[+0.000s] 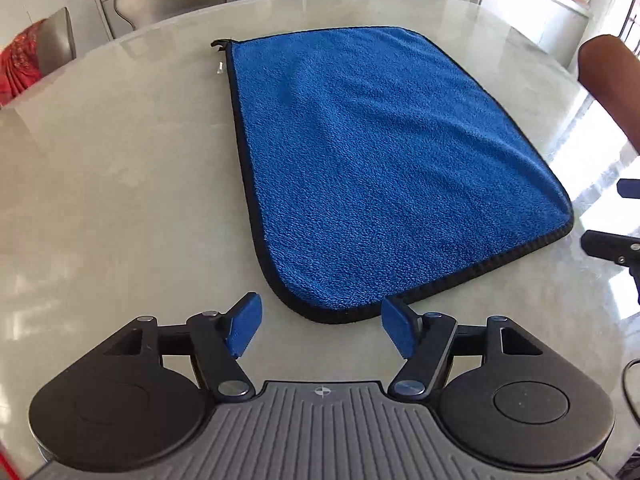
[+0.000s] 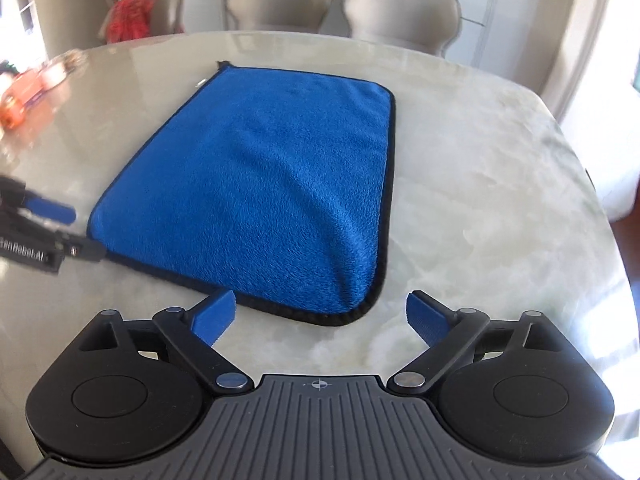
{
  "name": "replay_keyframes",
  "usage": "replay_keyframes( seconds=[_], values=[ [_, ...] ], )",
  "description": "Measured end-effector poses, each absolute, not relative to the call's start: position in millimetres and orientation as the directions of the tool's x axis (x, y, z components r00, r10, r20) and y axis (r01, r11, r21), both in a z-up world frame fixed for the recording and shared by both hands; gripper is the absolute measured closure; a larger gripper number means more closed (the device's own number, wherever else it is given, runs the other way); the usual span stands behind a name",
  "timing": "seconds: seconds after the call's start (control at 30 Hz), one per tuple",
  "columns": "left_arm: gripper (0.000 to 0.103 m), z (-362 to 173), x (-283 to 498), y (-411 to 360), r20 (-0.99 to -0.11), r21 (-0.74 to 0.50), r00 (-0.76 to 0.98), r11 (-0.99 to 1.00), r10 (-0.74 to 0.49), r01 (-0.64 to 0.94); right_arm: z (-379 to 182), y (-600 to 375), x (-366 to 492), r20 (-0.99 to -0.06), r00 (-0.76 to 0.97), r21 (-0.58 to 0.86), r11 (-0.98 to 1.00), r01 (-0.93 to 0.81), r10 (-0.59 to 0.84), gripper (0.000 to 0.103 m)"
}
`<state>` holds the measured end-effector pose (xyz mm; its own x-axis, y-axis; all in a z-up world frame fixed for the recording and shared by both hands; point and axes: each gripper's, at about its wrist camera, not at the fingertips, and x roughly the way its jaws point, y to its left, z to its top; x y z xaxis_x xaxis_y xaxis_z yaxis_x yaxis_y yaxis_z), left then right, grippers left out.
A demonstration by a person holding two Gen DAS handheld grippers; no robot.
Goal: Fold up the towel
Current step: 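Release the towel and reposition both grippers at the towel's edge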
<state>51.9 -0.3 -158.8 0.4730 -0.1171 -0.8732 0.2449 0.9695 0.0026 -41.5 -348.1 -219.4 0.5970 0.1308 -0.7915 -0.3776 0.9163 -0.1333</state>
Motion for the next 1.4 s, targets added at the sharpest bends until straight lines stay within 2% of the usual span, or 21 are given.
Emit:
replay_keyframes(
  seconds=[0.17, 0.23, 0.3, 0.43, 0.77, 0.93, 1.03, 1.2, 1.4],
  values=[
    [0.031, -161.7, 50.0, -10.2, -0.878, 0.056, 0.476, 0.973, -0.058, 0.223, -222.3, -352.2, -34.0, -0.784, 0.603, -0.196, 0.862, -0.467, 0.148, 0.01],
    [0.031, -162.8, 48.6, -14.8, -0.875, 0.092, 0.484, 0.975, -0.018, 0.204, -225.2, -352.4, -34.3, -0.779, 0.604, -0.233, 0.817, -0.528, 0.168, 0.015],
    [0.031, -163.8, 47.1, -19.5, -0.871, 0.127, 0.492, 0.969, 0.006, 0.213, -228.5, -350.6, -35.0, -0.778, 0.601, -0.273, 0.763, -0.587, 0.184, 0.026],
    [0.031, -166.2, 45.4, -27.6, -0.865, 0.191, 0.5, 0.95, 0.043, 0.248, -237.6, -347.8, -37.2, -0.783, 0.587, -0.334, 0.658, -0.675, 0.204, 0.029],
    [0.031, -168.5, 41.6, -27.1, -0.844, 0.263, 0.536, 0.881, 0.012, 0.394, -243.0, -347.6, -39.3, -0.797, 0.518, -0.369, 0.427, -0.825, 0.311, 0.038],
    [0.031, -172.2, 38.5, -28.6, -0.837, 0.284, 0.547, 0.851, -0.005, 0.442, -248.5, -341.2, -44.6, -0.774, 0.555, -0.433, 0.384, -0.816, 0.306, 0.037],
    [0.031, -176.6, 39.7, -28.8, -0.836, 0.288, 0.549, 0.846, -0.007, 0.449, -251.0, -337.0, -46.2, -0.765, 0.571, -0.447, 0.392, -0.804, 0.298, 0.029],
    [0.024, -178.1, 42.8, -26.5, -0.83, 0.294, 0.558, 0.839, -0.014, 0.458, -255.0, -330.0, -48.8, -0.75, 0.597, -0.471, 0.405, -0.784, 0.283, 0.017],
    [0.023, -180.9, 32.5, -28.6, -0.791, 0.38, 0.61, 0.752, -0.038, 0.539, -260.5, -327.4, -47.9, -0.747, 0.609, -0.476, 0.426, -0.77, 0.267, 0.013]
  ],
)
